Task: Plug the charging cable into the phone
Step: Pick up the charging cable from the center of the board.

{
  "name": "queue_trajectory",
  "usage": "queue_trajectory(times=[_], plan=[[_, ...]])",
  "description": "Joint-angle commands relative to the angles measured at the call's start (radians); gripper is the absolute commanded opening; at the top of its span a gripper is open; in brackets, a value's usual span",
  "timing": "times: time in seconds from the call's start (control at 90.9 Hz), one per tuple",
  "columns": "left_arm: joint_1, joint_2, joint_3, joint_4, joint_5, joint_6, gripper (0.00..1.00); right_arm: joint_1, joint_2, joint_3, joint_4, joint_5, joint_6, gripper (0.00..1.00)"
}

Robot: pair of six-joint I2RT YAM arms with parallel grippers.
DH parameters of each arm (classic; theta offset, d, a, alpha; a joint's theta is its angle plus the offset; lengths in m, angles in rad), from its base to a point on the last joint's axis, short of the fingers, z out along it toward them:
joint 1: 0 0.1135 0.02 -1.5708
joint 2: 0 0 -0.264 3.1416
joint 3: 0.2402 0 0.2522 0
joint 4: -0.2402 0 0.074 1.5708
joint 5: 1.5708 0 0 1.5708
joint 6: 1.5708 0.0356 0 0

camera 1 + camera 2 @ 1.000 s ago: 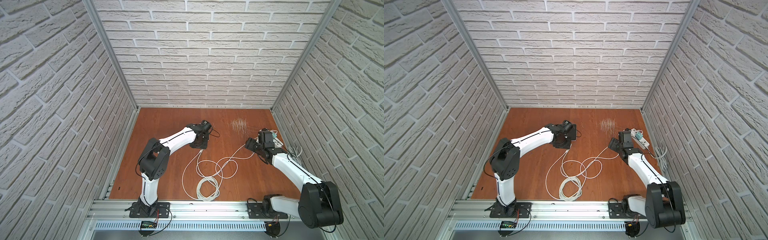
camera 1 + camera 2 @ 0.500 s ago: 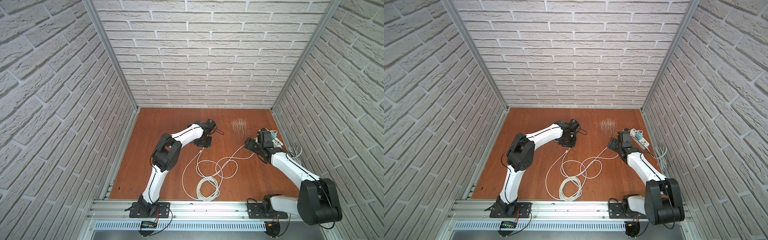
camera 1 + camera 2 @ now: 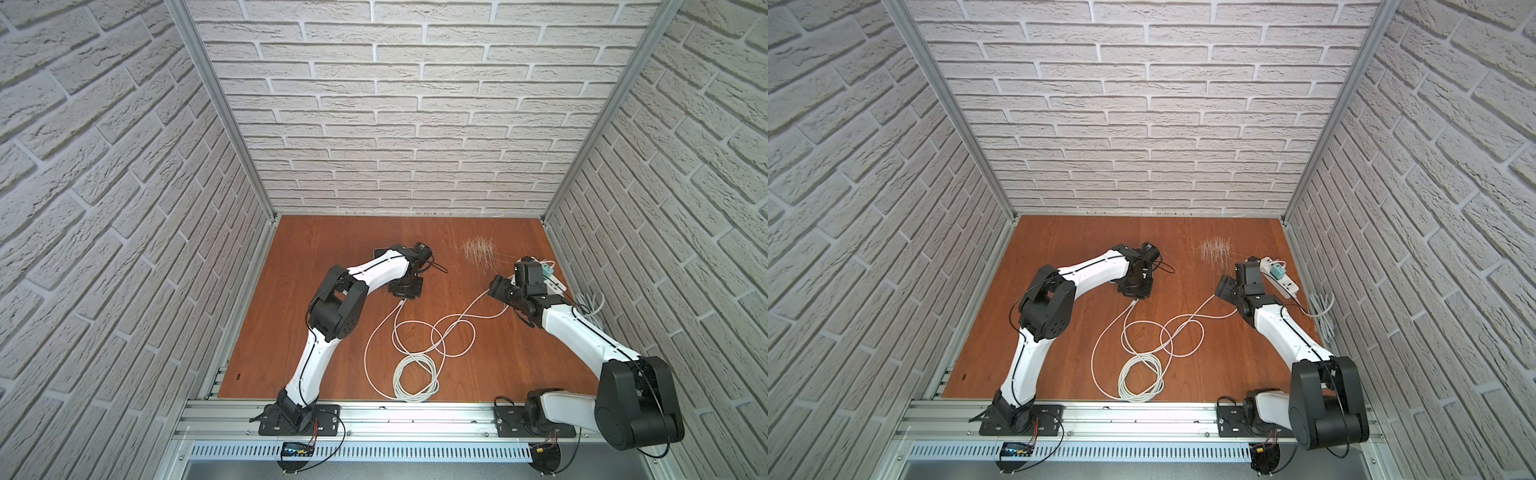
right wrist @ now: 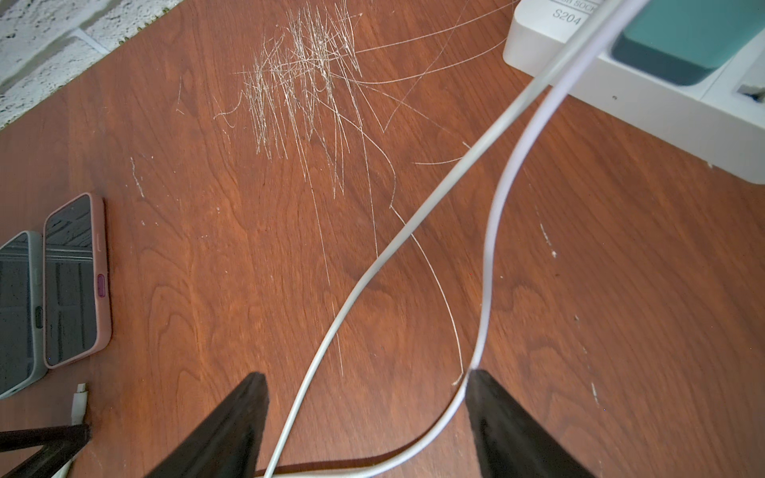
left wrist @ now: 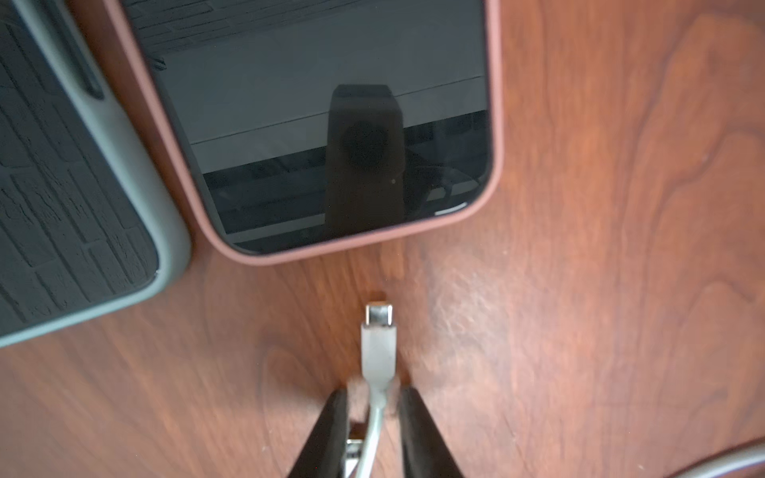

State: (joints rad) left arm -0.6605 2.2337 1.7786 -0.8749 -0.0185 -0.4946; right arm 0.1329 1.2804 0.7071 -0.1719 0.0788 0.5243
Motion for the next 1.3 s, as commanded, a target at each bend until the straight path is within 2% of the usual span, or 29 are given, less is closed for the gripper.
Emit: queue_trajectory(times=[0.0, 0.275, 0.352, 0.473, 0.671, 0.825, 1.045, 1.144, 1.287], plan=[[-0.008, 0.037, -0.009, -0.013, -0.012, 0.008, 0.24, 0.007, -0.005, -0.007, 0.025, 0.008, 0.001, 0.80], [-0.017, 0.050, -0.008, -0.019, -0.049, 0.013, 0.14, 0.007, -0.010, -0.010, 0.028, 0.007, 0.001, 0.80], [-0.019, 0.045, -0.008, -0.008, -0.040, 0.019, 0.06, 0.007, -0.014, -0.015, 0.035, -0.001, -0.004, 0.80], [-0.019, 0.003, -0.030, 0.041, -0.033, 0.033, 0.00, 0.006, -0.015, -0.018, 0.042, -0.009, -0.008, 0.81], [-0.020, -0.081, -0.066, 0.112, -0.050, 0.058, 0.00, 0.005, -0.025, -0.020, 0.049, -0.023, -0.016, 0.80], [-0.022, -0.215, -0.187, 0.248, -0.042, 0.070, 0.00, 0.007, -0.063, -0.038, 0.087, -0.073, -0.020, 0.80], [-0.050, -0.487, -0.484, 0.559, -0.070, 0.080, 0.00, 0.043, -0.136, -0.052, 0.178, -0.298, -0.023, 0.79], [-0.065, -0.617, -0.658, 0.742, -0.070, 0.081, 0.00, 0.093, -0.195, -0.092, 0.273, -0.369, -0.017, 0.78], [-0.082, -0.745, -0.842, 0.966, -0.063, 0.097, 0.00, 0.199, -0.256, -0.157, 0.434, -0.395, 0.007, 0.78]])
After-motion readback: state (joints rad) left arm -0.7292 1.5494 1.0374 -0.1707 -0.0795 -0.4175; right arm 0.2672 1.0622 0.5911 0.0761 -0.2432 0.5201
